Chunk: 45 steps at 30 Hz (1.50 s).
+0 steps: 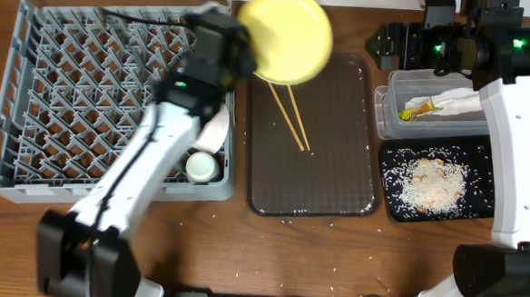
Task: Sort waste into correct bins and load items into the dishwasher
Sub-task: 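Lift the yellow plate and carry it over the dish rack, then stand the yellow plate upright in the rack and release it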
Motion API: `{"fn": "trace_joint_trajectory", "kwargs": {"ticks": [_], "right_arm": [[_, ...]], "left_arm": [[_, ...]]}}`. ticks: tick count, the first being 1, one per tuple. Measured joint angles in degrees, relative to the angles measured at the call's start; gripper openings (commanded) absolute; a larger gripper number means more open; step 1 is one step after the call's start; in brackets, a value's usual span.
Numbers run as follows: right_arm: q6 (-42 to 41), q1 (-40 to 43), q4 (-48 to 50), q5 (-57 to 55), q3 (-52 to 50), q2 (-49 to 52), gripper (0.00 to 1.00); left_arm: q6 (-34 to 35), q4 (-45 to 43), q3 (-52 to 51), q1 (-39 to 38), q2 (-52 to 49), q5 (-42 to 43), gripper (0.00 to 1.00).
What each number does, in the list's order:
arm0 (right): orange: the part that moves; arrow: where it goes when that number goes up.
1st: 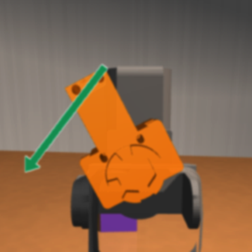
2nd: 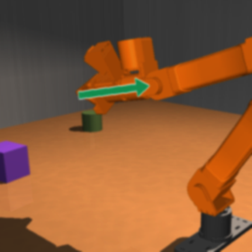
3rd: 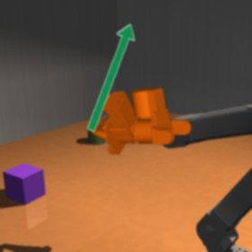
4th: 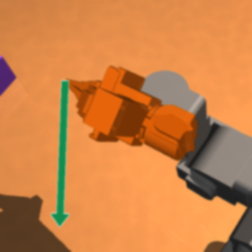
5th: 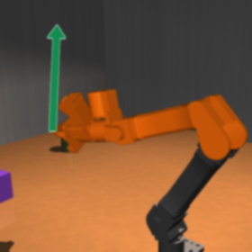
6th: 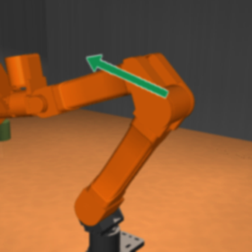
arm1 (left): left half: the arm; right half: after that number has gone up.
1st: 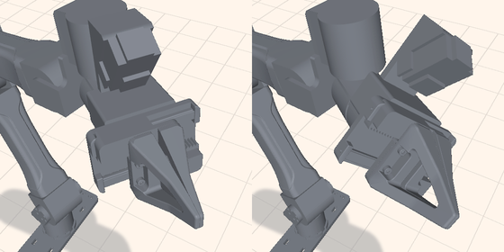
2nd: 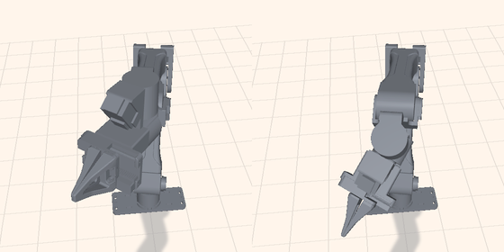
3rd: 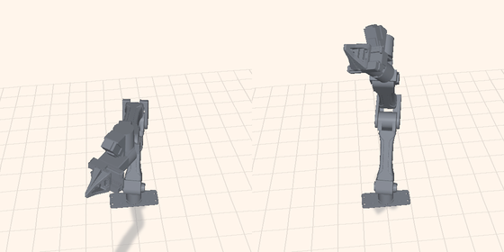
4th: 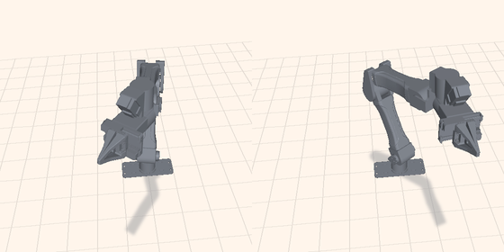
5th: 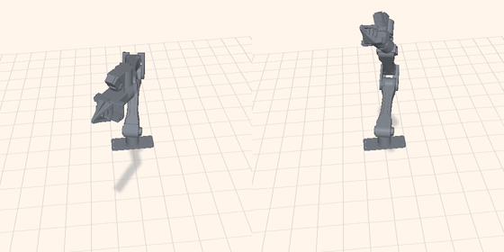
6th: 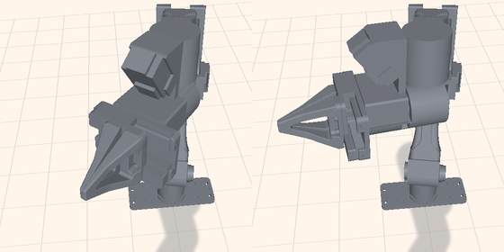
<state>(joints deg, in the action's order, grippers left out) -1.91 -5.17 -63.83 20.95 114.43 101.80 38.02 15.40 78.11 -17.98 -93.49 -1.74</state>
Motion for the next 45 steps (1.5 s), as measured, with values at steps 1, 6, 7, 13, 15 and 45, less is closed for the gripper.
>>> {"fn": "trace_joint_trajectory", "kwargs": {"ticks": [1, 6, 7, 13, 15, 45], "right_arm": [[0.0, 0.0, 0.02, 0.0, 0.0, 0.0, 0.99], [0.0, 0.0, 0.02, 0.0, 0.0, 0.0, 0.99], [0.0, 0.0, 0.0, 0.0, 0.0, 0.0, 0.99], [0.0, 0.0, 0.02, 0.0, 0.0, 0.0, 0.99], [0.0, 0.0, 0.02, 0.0, 0.0, 0.0, 0.99], [0.0, 0.0, 0.0, 0.0, 0.0, 0.0, 0.99]], "left_arm": [[-0.94, 0.35, 0.0, 1.49, 0.98, -0.04, 0.08], [-8.37, 2.93, 0.0, 10.38, 5.38, -3.1, 0.08], [-9.84, 3.23, 0.0, 11.32, 5.68, -4.35, 0.07], [-21.11, 3.67, 0.0, 15.34, 6.05, -17.09, 0.08], [-23.91, 3.45, 0.0, 16.06, 6.05, -19.85, 0.07], [-37.11, -3.3, 0.0, 17.99, -6.21, -31.47, 0.54]]}}
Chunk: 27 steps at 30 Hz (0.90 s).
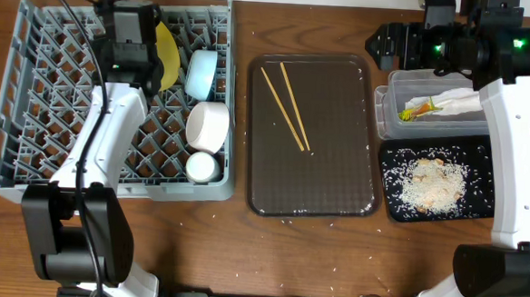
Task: Sort waste into correct bins and load items into the dishwasher
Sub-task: 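Stand the yellow plate upright in the rack and release it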
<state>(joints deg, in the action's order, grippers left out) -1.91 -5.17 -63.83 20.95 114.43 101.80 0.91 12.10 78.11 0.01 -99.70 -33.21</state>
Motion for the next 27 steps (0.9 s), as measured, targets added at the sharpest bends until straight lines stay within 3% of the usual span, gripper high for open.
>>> {"fn": "trace_joint_trajectory", "kwargs": {"ticks": [4, 20, 27], "right_arm": [[0.0, 0.0, 0.0, 0.0, 0.0, 0.0, 0.99], [0.0, 0.0, 0.0, 0.0, 0.0, 0.0, 0.99], [0.0, 0.0, 0.0, 0.0, 0.0, 0.0, 0.99]], "left_arm": [[-0.28, -0.79, 0.0, -1.27, 0.0, -0.17, 0.63], [0.17, 2.29, 0.0, -5.27, 0.52, 3.78, 0.63], [3.93, 6.64, 0.0, -3.91, 14.16, 9.68, 0.6]]}}
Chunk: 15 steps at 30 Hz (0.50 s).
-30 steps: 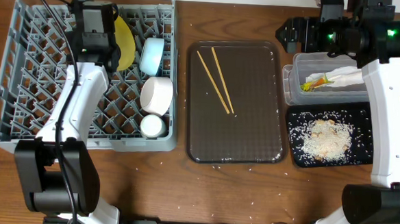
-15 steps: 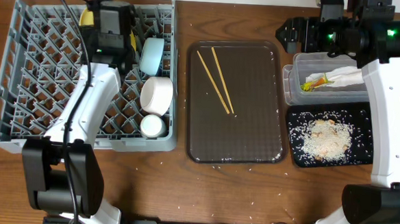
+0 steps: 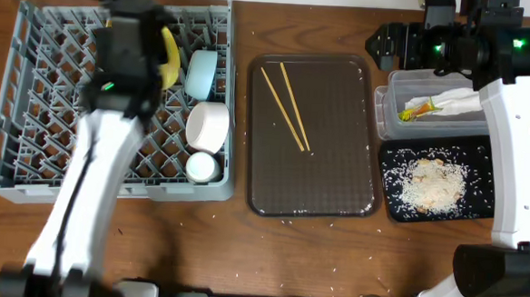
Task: Sort waste into correct bins and load items into the dishwasher
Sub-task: 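Stand the yellow plate upright in the rack and release it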
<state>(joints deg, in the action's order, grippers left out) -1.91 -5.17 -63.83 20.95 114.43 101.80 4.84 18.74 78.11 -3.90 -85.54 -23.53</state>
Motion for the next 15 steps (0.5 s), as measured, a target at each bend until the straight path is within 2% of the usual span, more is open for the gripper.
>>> {"fn": "trace_joint_trajectory", "kwargs": {"ticks": [5, 9, 12, 15], "right_arm": [[0.0, 0.0, 0.02, 0.0, 0.0, 0.0, 0.99], [0.0, 0.0, 0.02, 0.0, 0.0, 0.0, 0.99], [0.0, 0.0, 0.02, -0.02, 0.0, 0.0, 0.99], [0.0, 0.0, 0.0, 0.0, 0.0, 0.0, 0.99]], "left_arm": [[4.39, 5.81, 0.39, 10.08, 5.62, 12.09, 0.55], [8.96, 8.31, 0.35, 19.96, 2.05, 26.53, 0.51], [11.67, 8.37, 0.33, 24.37, -0.98, 35.15, 0.49], [13.22, 8.35, 0.33, 26.77, -3.23, 40.39, 0.4]]}}
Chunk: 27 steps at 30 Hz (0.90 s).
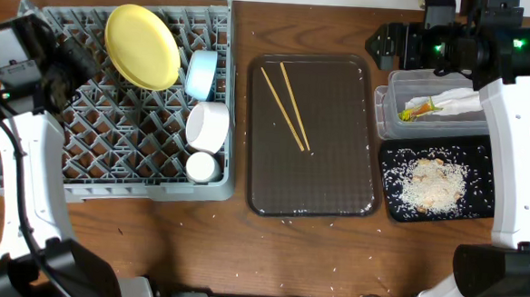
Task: Sort waste into correct bins and load items into the dishwasher
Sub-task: 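Stand the yellow plate upright in the rack and release it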
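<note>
A yellow plate (143, 45) stands leaning in the back of the grey dish rack (28, 168), with nothing holding it. Beside it a pale blue bowl (202, 74) stands on edge. In front of that are a white cup (207, 125) and a smaller white cup (200, 167). My left gripper (77, 68) is over the rack's left part, left of the plate and apart from it, and looks open and empty. Two chopsticks (287, 106) lie on the brown tray (336, 184). My right gripper (386, 44) hovers at the back right; how its jaws stand is unclear.
A clear bin (389, 119) holding wrappers sits at the right. A black bin (483, 155) with spilled rice is in front of it. Rice grains are scattered on the wooden table around the tray and bins.
My left gripper was at the yellow plate on edge in the rack's back row. It has let go and drawn back to the left, and the plate now leans with its face in view.
First my left gripper held the yellow plate over the tray's back edge. Then the plate was on edge in the rack's back row beside the blue bowl, with the gripper still at it. Now it rests there alone. The right arm stayed still throughout.
</note>
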Motion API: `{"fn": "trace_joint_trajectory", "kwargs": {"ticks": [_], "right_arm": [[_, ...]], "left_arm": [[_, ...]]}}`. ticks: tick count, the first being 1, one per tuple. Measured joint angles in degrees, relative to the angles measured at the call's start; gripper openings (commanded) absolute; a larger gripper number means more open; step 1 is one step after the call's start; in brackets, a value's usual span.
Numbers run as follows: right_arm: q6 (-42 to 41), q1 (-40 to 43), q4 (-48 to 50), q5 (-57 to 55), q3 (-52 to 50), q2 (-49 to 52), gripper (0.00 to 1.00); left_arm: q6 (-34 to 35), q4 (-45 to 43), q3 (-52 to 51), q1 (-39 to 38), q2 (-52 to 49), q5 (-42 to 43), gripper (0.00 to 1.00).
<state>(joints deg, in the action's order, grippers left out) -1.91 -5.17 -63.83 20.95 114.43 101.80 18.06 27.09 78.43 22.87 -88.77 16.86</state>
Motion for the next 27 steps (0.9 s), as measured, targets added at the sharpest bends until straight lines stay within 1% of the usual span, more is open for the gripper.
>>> {"fn": "trace_joint_trajectory", "kwargs": {"ticks": [2, 6, 7, 9, 12, 16, 23, 27], "right_arm": [[0.0, 0.0, 0.0, 0.0, 0.0, 0.0, 0.99], [0.0, 0.0, 0.02, 0.0, 0.0, 0.0, 0.99], [0.0, 0.0, 0.0, -0.02, 0.0, 0.0, 0.99], [0.0, 0.0, 0.0, 0.0, 0.0, 0.0, 0.99], [0.0, 0.0, 0.0, 0.0, 0.0, 0.0, 0.99], [0.0, 0.0, 0.02, 0.0, 0.0, 0.0, 0.99], [0.0, 0.0, 0.0, 0.0, 0.0, 0.0, 0.99], [0.0, 0.0, 0.02, 0.0, 0.0, 0.0, 0.99]], "left_arm": [[0.61, 0.0, 0.0, 0.28, -1.29, 2.14, 0.3], [1.49, -0.24, 0.0, 0.17, -3.93, 4.39, 0.19], [1.49, -0.42, 0.0, 0.17, -4.72, 4.57, 0.14], [1.55, -0.68, 0.0, 0.17, -6.43, 4.66, 0.1], [1.92, -0.7, 0.0, 0.17, -8.76, 4.17, 0.08], [2.58, -0.79, -0.04, 0.17, -10.75, 3.28, 0.08], [2.93, -3.1, -0.09, 0.13, -10.95, 2.75, 0.08], [2.95, -4.81, -0.09, -0.5, -10.95, 4.13, 0.08]]}}
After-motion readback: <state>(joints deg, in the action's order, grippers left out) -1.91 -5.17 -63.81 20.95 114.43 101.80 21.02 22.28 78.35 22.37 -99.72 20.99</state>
